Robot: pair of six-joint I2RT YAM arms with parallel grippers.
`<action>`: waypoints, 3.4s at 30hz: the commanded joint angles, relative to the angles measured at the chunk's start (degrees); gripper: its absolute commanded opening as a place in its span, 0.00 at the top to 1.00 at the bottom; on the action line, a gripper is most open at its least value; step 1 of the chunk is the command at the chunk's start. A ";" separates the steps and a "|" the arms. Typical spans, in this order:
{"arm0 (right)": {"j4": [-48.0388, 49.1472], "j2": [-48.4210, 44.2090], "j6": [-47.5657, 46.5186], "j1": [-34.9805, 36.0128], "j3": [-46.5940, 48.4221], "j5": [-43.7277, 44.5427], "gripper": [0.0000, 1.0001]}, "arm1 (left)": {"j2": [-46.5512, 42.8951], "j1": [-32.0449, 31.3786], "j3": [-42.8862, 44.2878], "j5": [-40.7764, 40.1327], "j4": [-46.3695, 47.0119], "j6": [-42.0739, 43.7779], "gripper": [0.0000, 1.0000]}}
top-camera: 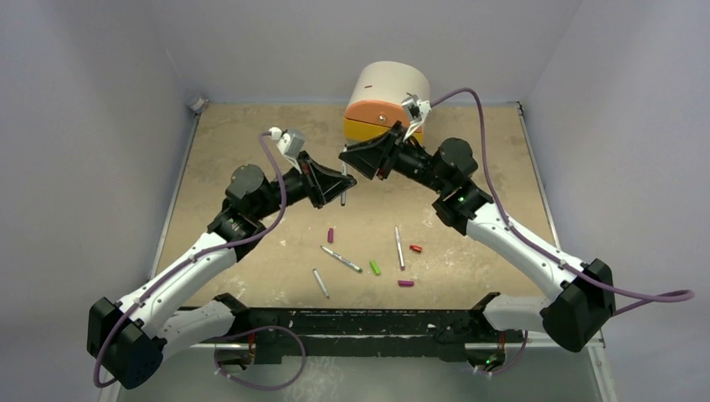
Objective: Insert the pens into the pen caps
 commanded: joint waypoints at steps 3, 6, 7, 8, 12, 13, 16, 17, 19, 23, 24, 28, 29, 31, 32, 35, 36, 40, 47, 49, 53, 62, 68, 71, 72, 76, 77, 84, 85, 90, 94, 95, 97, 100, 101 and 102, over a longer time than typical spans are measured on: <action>-9.40 -11.47 -3.88 -1.20 -2.97 27.61 0.05 | 1.97 -0.13 6.56 -11.34 -15.71 10.70 1.00; -16.62 -17.37 -7.86 -3.65 -5.54 38.87 0.23 | 3.61 -0.13 10.10 -25.74 -23.12 14.31 1.00; -17.69 -18.46 -11.17 -4.33 -6.22 39.71 0.35 | 4.25 -0.09 10.94 -29.40 -24.89 15.52 1.00; -20.97 -18.23 -13.56 -4.67 -6.01 41.33 0.45 | 5.01 -0.01 11.66 -32.07 -26.29 16.99 1.00; -34.20 -10.62 -17.57 -4.84 -2.23 42.42 0.72 | 9.00 0.26 15.93 -36.90 -31.38 19.83 1.00; -36.45 -8.27 -17.57 -4.82 -1.90 41.48 0.72 | 10.20 0.39 17.31 -37.62 -32.83 19.86 1.00; -37.22 -4.44 -15.68 -4.83 -3.95 39.16 1.00 | 13.22 1.17 20.63 -38.45 -36.53 19.95 1.00; -36.08 -4.00 -15.65 -4.83 -5.27 37.95 1.00 | 13.99 1.72 21.27 -38.38 -37.26 19.81 1.00; -34.35 -3.94 -14.90 -4.77 -8.37 35.20 1.00 | 15.39 3.47 22.01 -37.69 -38.55 18.99 1.00; -33.70 -5.75 -12.62 -4.54 -11.97 32.53 0.96 | 16.85 8.13 21.24 -31.92 -38.56 16.53 1.00; -33.52 -6.98 -12.30 -4.25 -12.94 31.58 0.92 | 16.97 8.99 20.70 -30.85 -38.29 16.11 1.00; -33.97 -8.42 -10.06 -2.69 -16.76 28.69 0.81 | 15.87 9.29 19.16 -28.01 -37.50 16.27 1.00; -34.41 -8.14 -9.21 -1.93 -17.72 28.96 0.82 | 15.40 9.29 18.51 -27.47 -37.04 16.26 1.00; -34.79 -7.20 -7.67 0.73 -18.96 29.74 0.81 | 14.58 9.32 17.53 -26.84 -36.35 16.18 1.00; -35.61 -6.43 -6.60 3.65 -18.92 30.89 0.80 | 14.27 9.31 17.33 -26.71 -36.37 16.18 1.00; -39.21 -3.01 -3.07 11.20 -16.66 35.59 0.75 | 13.07 9.26 16.51 -26.51 -36.68 16.27 1.00; -40.24 -1.81 -1.62 13.09 -15.96 37.02 0.74 | 12.62 9.28 16.14 -26.62 -36.54 16.26 1.00; -40.59 -0.22 1.56 15.50 -17.03 37.40 0.85 | 11.18 9.26 15.47 -27.07 -36.81 16.34 1.00; -41.20 0.80 3.94 17.83 -19.59 37.18 0.94 | 9.28 9.28 13.51 -27.76 -37.17 17.13 1.00; -40.37 1.22 3.58 18.10 -18.93 37.58 0.79 | 9.22 9.32 12.93 -28.06 -36.73 17.14 1.00; -40.60 4.11 2.17 18.13 -13.92 38.50 0.73 | 10.13 9.41 13.60 -27.57 -37.28 16.96 1.00; -42.37 7.64 3.94 20.34 -15.00 38.60 1.00 | 9.84 9.43 13.00 -28.06 -37.42 17.53 1.00; -43.43 6.75 6.11 22.31 -15.90 38.69 1.00 | 10.47 9.49 12.97 -27.51 -37.35 17.40 1.00; -42.93 6.79 7.40 23.03 -17.40 38.11 1.00 | 10.64 9.49 12.92 -27.30 -37.30 17.48 1.00; -42.93 6.92 7.88 23.13 -17.96 38.00 1.00 | 10.73 9.50 12.95 -27.21 -37.29 17.34 1.00; -42.99 6.42 9.67 23.24 -19.81 38.42 1.00 | 10.67 9.44 12.82 -27.19 -37.35 17.33 1.00; -43.28 6.33 9.83 23.30 -19.92 38.60 1.00 | 10.59 9.45 12.81 -27.20 -37.34 17.36 1.00; -46.71 7.34 11.64 23.29 -20.03 39.40 1.00 | 10.53 9.48 12.83 -27.20 -37.43 17.48 1.00; -47.18 7.50 11.39 23.32 -19.87 38.99 1.00 | 10.49 9.44 12.79 -27.20 -37.44 17.55 1.00; -47.40 8.65 10.76 23.19 -19.51 38.94 1.00 | 10.18 9.48 12.56 -27.62 -37.66 17.66 1.00; -46.53 10.16 10.98 23.29 -19.73 39.56 1.00 | 10.12 9.49 12.63 -27.81 -37.75 17.75 1.00; -46.27 10.47 11.01 23.19 -19.76 39.51 1.00 | 10.11 9.42 12.61 -27.79 -37.75 17.75 1.00; -46.00 11.05 11.12 23.24 -19.81 39.31 1.00 | 10.25 9.50 12.63 -27.81 -37.78 17.81 1.00; -45.81 11.55 10.82 23.26 -19.62 38.69 1.00 | 10.33 9.49 12.61 -27.94 -37.84 17.89 1.00; -45.75 11.70 10.58 23.17 -19.42 38.98 1.00 | 10.29 9.47 12.54 -27.97 -37.87 17.84 1.00; -45.70 11.86 10.38 23.19 -19.16 39.28 1.00 | 10.27 9.48 12.52 -28.04 -37.90 17.85 1.00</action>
